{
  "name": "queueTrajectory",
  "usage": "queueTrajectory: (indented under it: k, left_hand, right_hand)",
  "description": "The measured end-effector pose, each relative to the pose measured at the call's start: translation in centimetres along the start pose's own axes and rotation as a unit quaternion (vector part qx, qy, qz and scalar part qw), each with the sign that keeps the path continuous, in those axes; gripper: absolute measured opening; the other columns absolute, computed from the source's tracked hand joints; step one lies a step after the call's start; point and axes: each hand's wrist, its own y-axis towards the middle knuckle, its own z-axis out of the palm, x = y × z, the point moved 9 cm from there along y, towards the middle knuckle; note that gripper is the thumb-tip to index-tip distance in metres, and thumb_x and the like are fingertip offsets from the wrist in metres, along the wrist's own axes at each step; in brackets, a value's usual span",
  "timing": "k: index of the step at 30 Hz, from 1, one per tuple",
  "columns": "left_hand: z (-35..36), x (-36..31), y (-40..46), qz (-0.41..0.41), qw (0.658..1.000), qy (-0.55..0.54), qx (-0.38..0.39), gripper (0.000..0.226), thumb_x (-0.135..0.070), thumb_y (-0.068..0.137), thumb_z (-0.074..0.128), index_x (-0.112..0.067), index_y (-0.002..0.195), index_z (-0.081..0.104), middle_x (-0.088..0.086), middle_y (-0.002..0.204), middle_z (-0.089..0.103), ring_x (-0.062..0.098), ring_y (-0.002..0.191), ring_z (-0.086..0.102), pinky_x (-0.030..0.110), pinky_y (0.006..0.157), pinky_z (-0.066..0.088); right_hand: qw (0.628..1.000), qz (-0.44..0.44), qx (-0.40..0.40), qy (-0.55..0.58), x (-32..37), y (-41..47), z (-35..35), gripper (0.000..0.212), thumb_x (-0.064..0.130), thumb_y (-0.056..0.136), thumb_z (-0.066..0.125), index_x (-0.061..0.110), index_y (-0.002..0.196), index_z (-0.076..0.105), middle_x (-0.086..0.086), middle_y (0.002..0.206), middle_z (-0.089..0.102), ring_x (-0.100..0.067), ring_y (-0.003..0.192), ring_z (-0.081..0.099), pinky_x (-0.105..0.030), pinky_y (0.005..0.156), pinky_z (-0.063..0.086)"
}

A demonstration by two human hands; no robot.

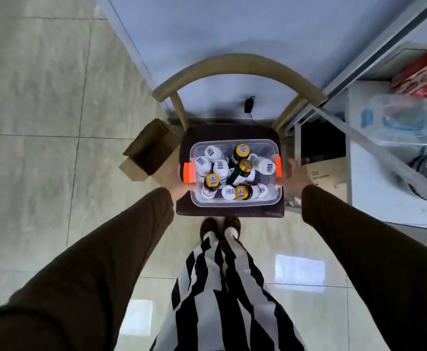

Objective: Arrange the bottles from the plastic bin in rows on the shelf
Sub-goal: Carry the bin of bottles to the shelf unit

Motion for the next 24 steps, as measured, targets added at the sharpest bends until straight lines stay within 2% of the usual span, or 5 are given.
queueTrajectory:
  k: [4,7,10,17,24]
  left_hand:
    - [0.8,0.1,1.2,-0.027,0.999,-0.027,-0.002,0.062,-0.011,0.084,0.077,-0.012,0.137,0.046,0.012,0.129,0.06,0.029,0.119,0.058,0.036,0.098,0.047]
    - [0.7,1.1,2.5,-0.039,0.999,-0.021,-0.031,0.063,-0.021,0.077,0.082,-0.019,0.131,0.05,0.006,0.119,0.064,0.025,0.108,0.063,0.044,0.098,0.052]
    - [1.0,1.6,3.2,-0.062,0.998,-0.008,-0.031,0.055,-0.021,0.079,0.08,-0.015,0.127,0.056,0.006,0.113,0.067,0.024,0.102,0.065,0.043,0.096,0.054]
    - [0.7,1.1,3.0,-0.078,0.993,0.068,-0.049,0.027,-0.004,0.07,0.068,-0.005,0.095,0.06,0.014,0.082,0.065,0.033,0.083,0.067,0.043,0.079,0.059]
    - [1.0,-2.7,-1.8,-0.024,0.993,0.118,-0.018,0.031,-0.008,0.079,0.07,-0.006,0.108,0.058,0.015,0.097,0.066,0.03,0.091,0.064,0.034,0.076,0.053]
  right_hand:
    - [0.999,0.01,0.04,0.027,-0.5,1.4,1.5,0.075,0.018,0.08,0.077,0.017,0.143,0.037,-0.002,0.124,0.06,-0.023,0.11,0.058,-0.035,0.098,0.045]
    - [0.999,0.005,0.017,0.028,-0.7,2.1,1.7,0.043,0.015,0.082,0.074,0.016,0.12,0.053,-0.004,0.107,0.064,-0.021,0.096,0.06,-0.028,0.082,0.045]
    - [1.0,0.015,-0.008,0.006,-0.8,2.1,1.5,0.027,0.02,0.085,0.072,0.014,0.104,0.054,-0.006,0.093,0.061,-0.017,0.08,0.057,-0.023,0.063,0.04]
    - [0.999,0.018,-0.031,0.0,-1.0,0.9,1.4,0.022,0.027,0.087,0.067,0.017,0.104,0.056,-0.007,0.091,0.064,-0.026,0.087,0.064,-0.038,0.081,0.054]
    - [0.998,0.037,-0.057,0.013,-3.1,-5.9,-0.1,0.029,0.023,0.091,0.064,0.017,0.117,0.054,-0.006,0.097,0.065,-0.024,0.091,0.063,-0.038,0.088,0.052]
